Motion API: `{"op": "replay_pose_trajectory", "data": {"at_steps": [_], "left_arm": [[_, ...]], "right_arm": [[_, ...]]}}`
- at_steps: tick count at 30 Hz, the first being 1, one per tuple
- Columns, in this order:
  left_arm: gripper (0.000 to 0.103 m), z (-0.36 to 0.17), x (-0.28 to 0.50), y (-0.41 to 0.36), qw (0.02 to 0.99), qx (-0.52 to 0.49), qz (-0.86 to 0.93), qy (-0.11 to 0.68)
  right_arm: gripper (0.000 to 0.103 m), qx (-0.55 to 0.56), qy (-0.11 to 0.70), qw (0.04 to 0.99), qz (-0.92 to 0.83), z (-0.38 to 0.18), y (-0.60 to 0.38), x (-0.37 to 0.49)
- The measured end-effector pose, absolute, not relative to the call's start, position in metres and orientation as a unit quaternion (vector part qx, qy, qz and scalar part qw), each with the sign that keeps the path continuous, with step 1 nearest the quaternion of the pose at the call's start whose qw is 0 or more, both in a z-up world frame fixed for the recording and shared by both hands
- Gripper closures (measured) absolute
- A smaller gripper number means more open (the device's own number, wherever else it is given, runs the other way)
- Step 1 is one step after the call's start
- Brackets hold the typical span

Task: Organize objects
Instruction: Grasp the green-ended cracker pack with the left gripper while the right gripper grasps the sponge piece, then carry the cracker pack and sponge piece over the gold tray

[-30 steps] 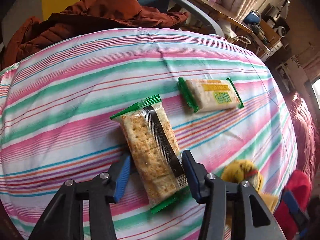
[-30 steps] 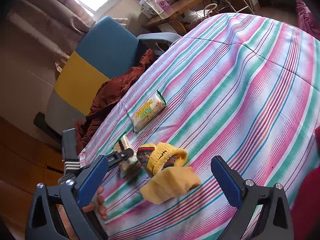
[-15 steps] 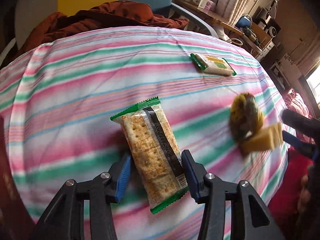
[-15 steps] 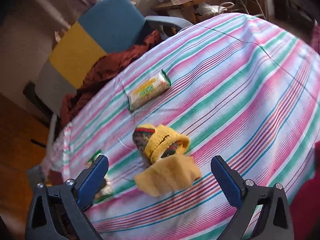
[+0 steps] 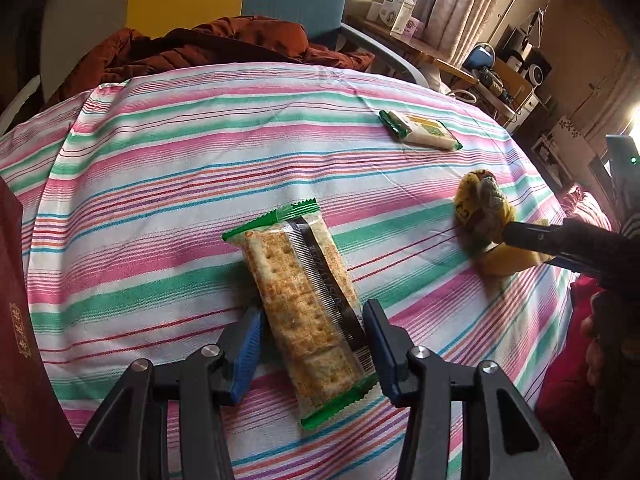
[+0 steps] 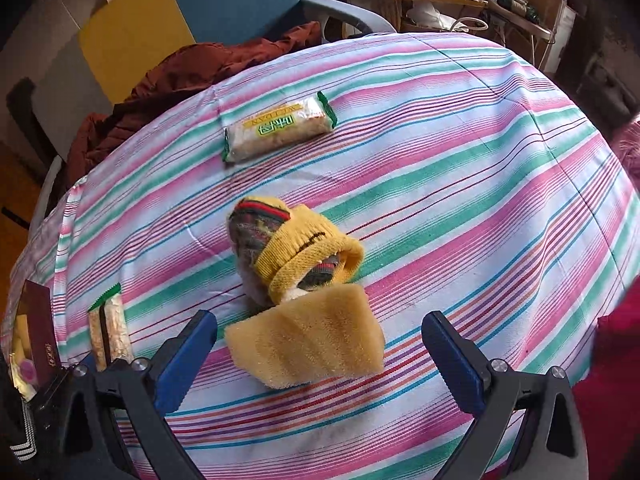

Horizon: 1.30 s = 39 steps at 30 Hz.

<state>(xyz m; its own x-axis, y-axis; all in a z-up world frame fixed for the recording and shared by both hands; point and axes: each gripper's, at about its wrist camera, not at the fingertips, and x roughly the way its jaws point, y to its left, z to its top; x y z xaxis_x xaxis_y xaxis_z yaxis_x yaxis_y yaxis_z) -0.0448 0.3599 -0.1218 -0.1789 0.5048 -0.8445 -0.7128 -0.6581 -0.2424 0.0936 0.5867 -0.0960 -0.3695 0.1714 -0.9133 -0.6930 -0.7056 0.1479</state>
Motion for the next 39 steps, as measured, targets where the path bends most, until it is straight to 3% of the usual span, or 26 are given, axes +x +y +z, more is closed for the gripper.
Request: {"op": "replay_pose_trajectory", "data": {"at_steps": [2, 4, 11, 22, 39], "left_arm": [[0.054, -0.122, -0.045, 0.36, 0.402, -0.499, 0.761, 0.101], [0.054, -0.123, -0.046, 0.36, 0.403, -0.498, 0.761, 0.1], [0.054, -0.122, -0.045, 0.357, 0.408, -0.493, 0.762, 0.099], [0.055, -0.104, -0.021, 0.34, 0.411, -0.476, 0.768, 0.124], [0.055, -0.024, -0.001, 0.26, 0.427, -0.398, 0.809, 0.073]], "right_arm": [[0.01, -0.49, 0.264, 0.271, 0.785, -0.097, 0.585, 0.092], [0.032, -0.498, 0.255, 0.264, 0.786, -0.098, 0.581, 0.088], [0.035, -0.498, 0.25, 0.256, 0.79, -0.094, 0.576, 0.091], [0.035, -0.515, 0.239, 0.108, 0.816, -0.085, 0.521, 0.08], [0.035, -0.45, 0.207, 0.086, 0.864, -0.034, 0.465, 0.076]]}}
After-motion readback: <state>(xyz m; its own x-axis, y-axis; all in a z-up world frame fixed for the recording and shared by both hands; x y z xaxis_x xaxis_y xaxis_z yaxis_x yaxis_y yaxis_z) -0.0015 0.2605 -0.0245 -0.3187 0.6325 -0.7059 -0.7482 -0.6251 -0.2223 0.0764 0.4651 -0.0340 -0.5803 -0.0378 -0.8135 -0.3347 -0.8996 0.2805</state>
